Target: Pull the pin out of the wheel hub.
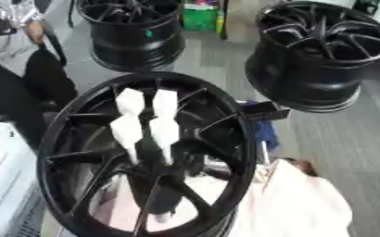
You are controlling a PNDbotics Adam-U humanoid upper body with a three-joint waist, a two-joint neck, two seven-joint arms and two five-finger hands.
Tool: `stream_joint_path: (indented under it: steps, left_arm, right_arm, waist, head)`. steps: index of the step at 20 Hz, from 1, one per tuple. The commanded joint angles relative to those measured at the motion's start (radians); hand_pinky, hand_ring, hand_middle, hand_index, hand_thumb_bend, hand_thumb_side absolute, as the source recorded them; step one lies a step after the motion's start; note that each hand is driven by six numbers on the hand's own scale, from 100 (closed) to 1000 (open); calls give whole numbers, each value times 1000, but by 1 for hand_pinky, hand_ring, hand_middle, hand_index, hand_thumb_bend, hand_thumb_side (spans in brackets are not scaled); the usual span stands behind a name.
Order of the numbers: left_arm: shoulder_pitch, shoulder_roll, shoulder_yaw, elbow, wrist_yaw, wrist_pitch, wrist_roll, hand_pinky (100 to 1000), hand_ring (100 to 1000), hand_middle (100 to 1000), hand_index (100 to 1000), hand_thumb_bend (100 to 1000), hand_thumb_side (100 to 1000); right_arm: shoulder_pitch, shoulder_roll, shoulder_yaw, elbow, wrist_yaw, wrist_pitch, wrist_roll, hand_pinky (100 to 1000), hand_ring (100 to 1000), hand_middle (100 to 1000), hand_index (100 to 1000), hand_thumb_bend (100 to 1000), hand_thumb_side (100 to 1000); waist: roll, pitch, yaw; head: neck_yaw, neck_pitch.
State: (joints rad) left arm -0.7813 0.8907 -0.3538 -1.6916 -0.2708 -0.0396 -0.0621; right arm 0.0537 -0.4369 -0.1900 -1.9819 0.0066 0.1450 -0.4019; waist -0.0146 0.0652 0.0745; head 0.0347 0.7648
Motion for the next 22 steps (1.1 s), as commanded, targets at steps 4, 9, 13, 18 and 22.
stream_joint_path:
  steps: [4, 9, 13, 18, 22]
  left_arm:
    - [-120, 30, -144, 148, -93, -91, -96, 867, 853, 777, 885, 437, 432]
    - [-214, -43, -261, 281, -163, -175, -188, 871, 863, 792, 889, 452, 441]
    - [-318, -115, -150, 443, -125, -301, -706, 872, 865, 795, 889, 473, 444]
    - [-355, -150, -142, 480, -86, -315, -841, 872, 863, 793, 890, 469, 444]
    - [-373, -187, -178, 512, -67, -324, -845, 871, 862, 791, 894, 467, 444]
  right_arm:
    - [1, -24, 1, -18, -14, 6, 4, 729, 752, 783, 790, 100, 731]
    - [8, -21, 3, -18, -22, 9, 5, 729, 751, 782, 789, 100, 733]
    - [19, -19, -1, -18, -25, 12, -2, 728, 749, 780, 788, 100, 736]
    - [22, -11, 1, -18, -31, 16, -4, 726, 747, 778, 786, 100, 741]
    - [21, -11, 1, -18, -36, 17, -7, 725, 745, 775, 784, 100, 739]
  waist:
    - [-4, -4, 5]
    - [-8, -3, 17]
    - [-8, -3, 35]
    - [-8, 1, 37]
    - [-8, 1, 34]
  head:
    - [-24, 5]
    - [-40, 5]
    - [-61, 5]
    - [-72, 5]
    - [-67, 5]
